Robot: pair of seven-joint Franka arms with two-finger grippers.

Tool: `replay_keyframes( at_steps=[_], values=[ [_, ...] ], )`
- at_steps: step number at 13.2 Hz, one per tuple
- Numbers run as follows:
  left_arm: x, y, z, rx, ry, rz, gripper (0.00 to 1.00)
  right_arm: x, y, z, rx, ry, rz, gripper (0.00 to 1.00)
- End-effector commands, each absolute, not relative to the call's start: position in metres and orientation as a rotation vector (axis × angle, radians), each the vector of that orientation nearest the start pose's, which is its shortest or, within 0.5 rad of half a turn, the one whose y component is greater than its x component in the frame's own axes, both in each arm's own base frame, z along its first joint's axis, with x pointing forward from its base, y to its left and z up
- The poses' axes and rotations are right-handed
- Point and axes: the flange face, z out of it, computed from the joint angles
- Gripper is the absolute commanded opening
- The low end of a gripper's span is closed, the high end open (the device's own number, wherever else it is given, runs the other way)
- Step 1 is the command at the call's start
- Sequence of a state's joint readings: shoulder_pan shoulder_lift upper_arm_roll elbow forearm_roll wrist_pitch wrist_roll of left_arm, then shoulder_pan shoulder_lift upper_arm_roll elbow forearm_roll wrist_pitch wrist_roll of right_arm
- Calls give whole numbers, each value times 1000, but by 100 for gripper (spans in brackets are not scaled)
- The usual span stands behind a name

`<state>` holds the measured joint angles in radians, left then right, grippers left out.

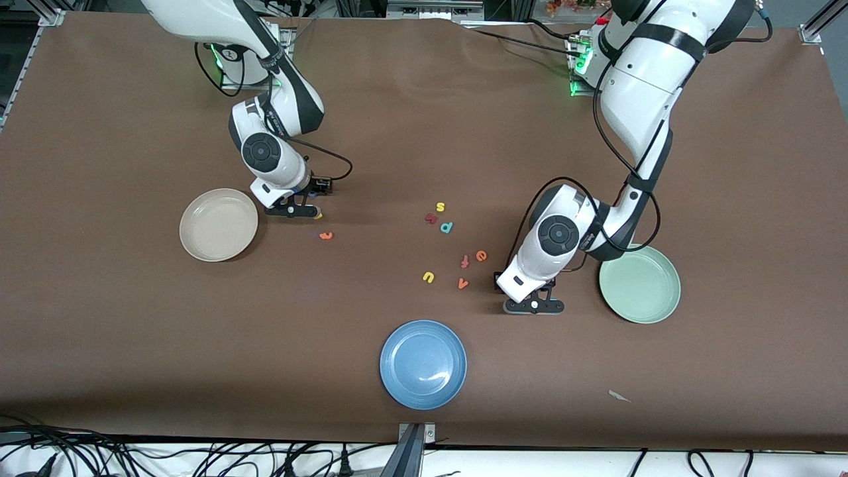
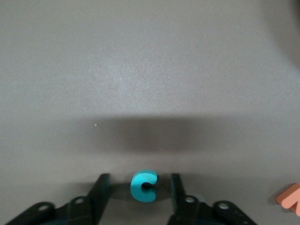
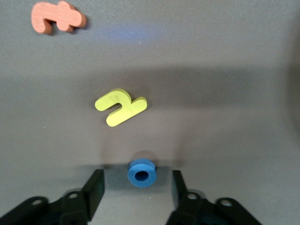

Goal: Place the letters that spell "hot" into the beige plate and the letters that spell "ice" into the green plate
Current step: 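Grasp teal c with the left gripper while the right gripper grasps blue ring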

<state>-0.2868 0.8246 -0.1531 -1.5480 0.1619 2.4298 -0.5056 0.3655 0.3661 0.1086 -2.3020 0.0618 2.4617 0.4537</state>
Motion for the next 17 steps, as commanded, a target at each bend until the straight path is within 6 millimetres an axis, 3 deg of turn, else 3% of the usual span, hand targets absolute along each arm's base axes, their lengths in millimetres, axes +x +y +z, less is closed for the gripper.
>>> replay_keyframes(
  at_steps=[1,2,5,8,11,13,17],
  values=[
    [653,-291,172,-3143,4,-121,41,442,234,168,-3148,26,333,57],
    [653,-291,172,-3143,4,-121,35,441,235,167,-3148,24,335,46],
    [653,-291,171,-3143,-8,-119,20,441,234,166,-3149,24,340,27],
    [654,-290,173,-3142,-2,-125,8,440,234,166,-3149,24,342,15],
    [663,-272,199,-3116,3,-109,6,444,236,175,-3149,37,333,13],
    [670,-252,216,-3091,67,-56,6,455,234,206,-3153,50,350,12],
    [678,-180,240,-3059,203,35,6,509,192,275,-3178,166,495,12]
  ],
)
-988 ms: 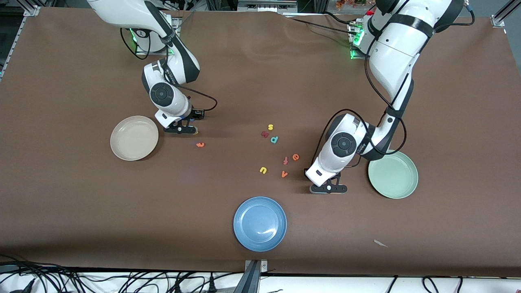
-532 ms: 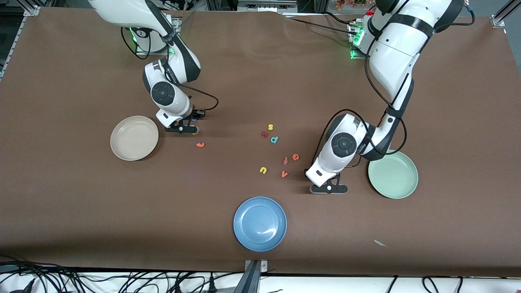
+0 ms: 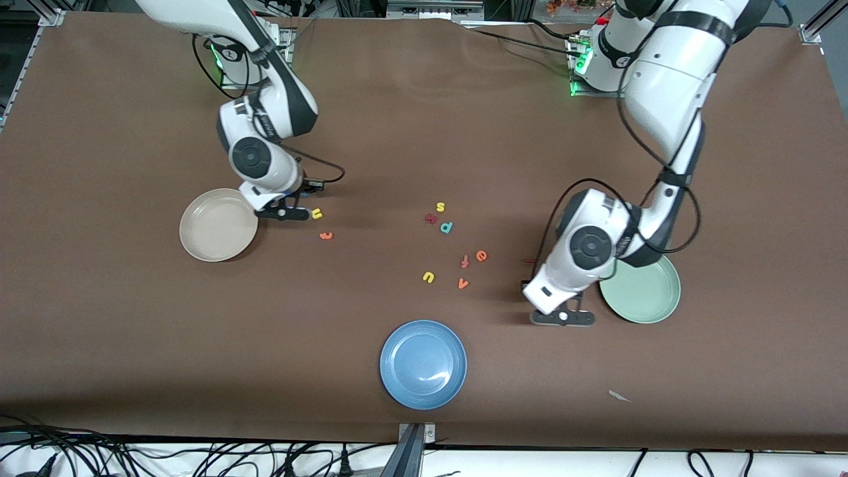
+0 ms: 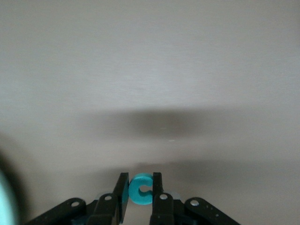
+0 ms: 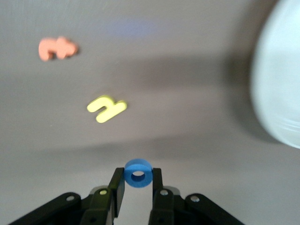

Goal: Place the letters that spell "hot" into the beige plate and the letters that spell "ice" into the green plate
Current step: 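Open the right gripper over white plate while the left gripper releases c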

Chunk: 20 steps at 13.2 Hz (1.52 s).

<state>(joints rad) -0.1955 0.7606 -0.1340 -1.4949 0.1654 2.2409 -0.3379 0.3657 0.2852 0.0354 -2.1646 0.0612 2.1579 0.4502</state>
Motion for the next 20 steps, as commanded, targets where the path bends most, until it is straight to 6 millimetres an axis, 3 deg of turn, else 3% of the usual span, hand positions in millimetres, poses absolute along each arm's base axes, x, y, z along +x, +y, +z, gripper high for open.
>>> replay_keyframes(
  at_steps=[1,3,6,9,11,13,14,15,16,17,19,20],
  values=[
    [677,-160,247,-3047,265,66,6,519,175,283,-3176,159,506,12],
    [672,-123,253,-3037,338,94,6,535,121,282,-3170,120,504,12],
    [659,-91,250,-3030,369,135,5,551,46,261,-3186,-45,504,12],
    [649,-70,231,-3036,395,141,5,557,18,233,-3197,-154,494,12],
    [643,-48,220,-3045,436,90,6,560,-13,214,-3194,-218,475,12],
    [643,-43,218,-3043,455,89,9,561,-26,203,-3192,-265,463,12],
    [645,-38,220,-3044,449,92,43,561,-26,202,-3191,-266,465,13],
    [648,-32,224,-3037,484,85,99,561,-26,201,-3191,-268,470,22],
    [649,-28,232,-3033,509,77,100,561,-26,201,-3193,-254,470,66],
    [650,-26,242,-3033,498,80,100,560,-24,203,-3189,-234,469,99],
    [650,-43,261,-3107,340,113,100,561,-9,223,-3184,-167,459,100],
    [646,-63,262,-3159,211,127,100,560,9,233,-3177,-141,465,100]
  ],
)
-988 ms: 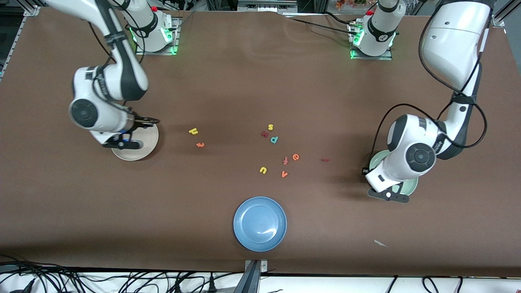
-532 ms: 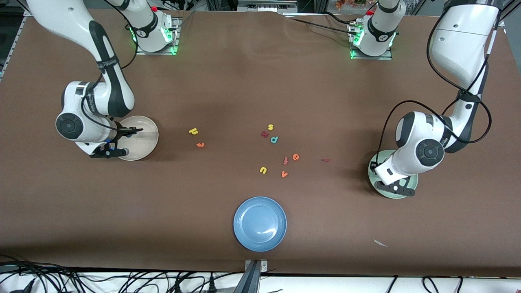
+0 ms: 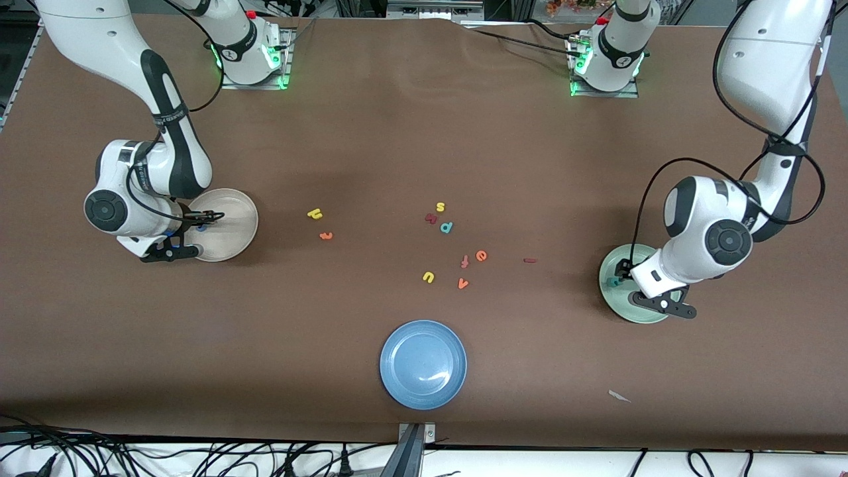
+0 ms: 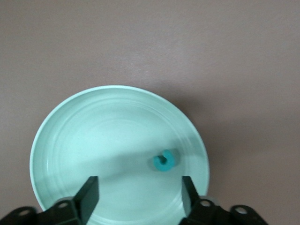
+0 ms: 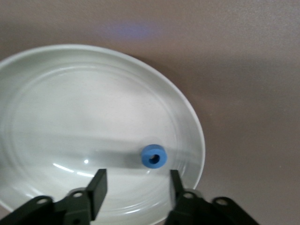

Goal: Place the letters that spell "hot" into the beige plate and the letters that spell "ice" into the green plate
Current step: 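Open the right gripper over white plate while the left gripper releases c, then reach the left gripper to pink dash while the right gripper reaches orange letter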

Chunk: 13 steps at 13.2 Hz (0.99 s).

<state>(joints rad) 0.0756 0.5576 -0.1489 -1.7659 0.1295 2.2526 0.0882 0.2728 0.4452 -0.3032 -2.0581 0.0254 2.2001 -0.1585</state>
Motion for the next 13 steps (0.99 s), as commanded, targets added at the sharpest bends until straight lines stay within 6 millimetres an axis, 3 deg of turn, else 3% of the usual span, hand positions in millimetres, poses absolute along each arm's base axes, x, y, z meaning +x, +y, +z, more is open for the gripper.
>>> replay_keyframes(
  at_steps=[1,4,6,7,9,12,13],
  values=[
    [645,-78,262,-3173,76,131,100,561,28,247,-3170,-134,441,99],
    [636,-114,256,-3163,-186,157,100,556,100,267,-3170,3,401,99],
    [631,-136,248,-3126,-434,184,100,549,153,266,-3172,176,355,99],
    [625,-159,241,-3092,-579,198,100,550,172,265,-3161,251,291,99],
    [617,-198,232,-3032,-815,182,100,547,206,248,-3154,190,203,99],
    [616,-227,219,-2948,-1203,117,100,536,261,226,-3132,18,73,99],
    [617,-231,214,-2922,-1321,90,100,538,265,219,-3124,-9,26,99]
  ],
)
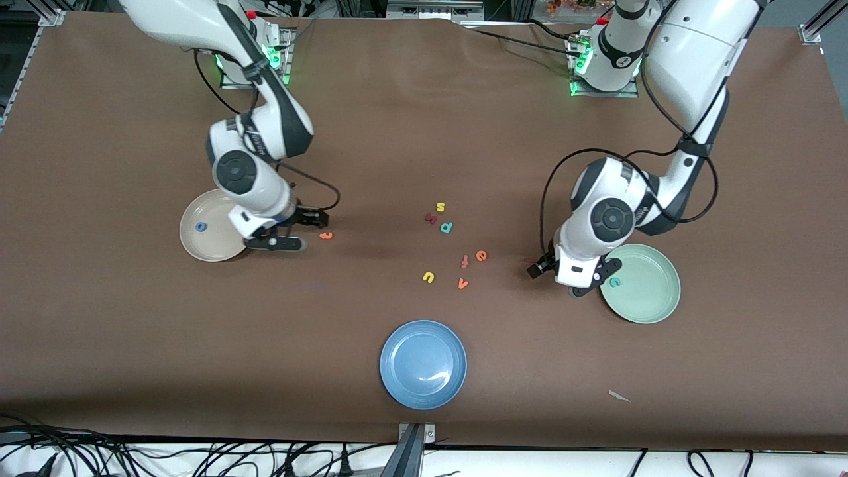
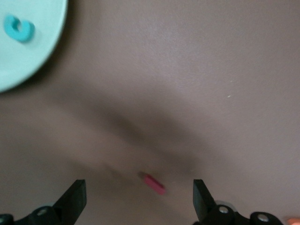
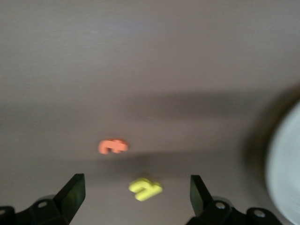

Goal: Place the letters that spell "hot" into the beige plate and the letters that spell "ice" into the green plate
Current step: 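Reach the left gripper to pink dash while the right gripper reaches orange letter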

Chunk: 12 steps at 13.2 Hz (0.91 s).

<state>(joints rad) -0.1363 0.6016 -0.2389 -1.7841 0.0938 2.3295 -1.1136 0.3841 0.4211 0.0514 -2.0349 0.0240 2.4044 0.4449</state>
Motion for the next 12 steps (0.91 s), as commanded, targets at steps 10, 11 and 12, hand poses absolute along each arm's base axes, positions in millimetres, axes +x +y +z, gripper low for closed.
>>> replay_keyframes(
  at_steps=[10,11,12],
  values=[
    [591,-251,171,-2682,-1810,81,100,535,270,173,-3116,-132,2,75],
    [587,-250,168,-2684,-1812,79,99,535,269,172,-3118,-137,3,69],
    [584,-249,171,-2680,-1818,75,96,534,270,170,-3118,-137,5,68]
  ],
)
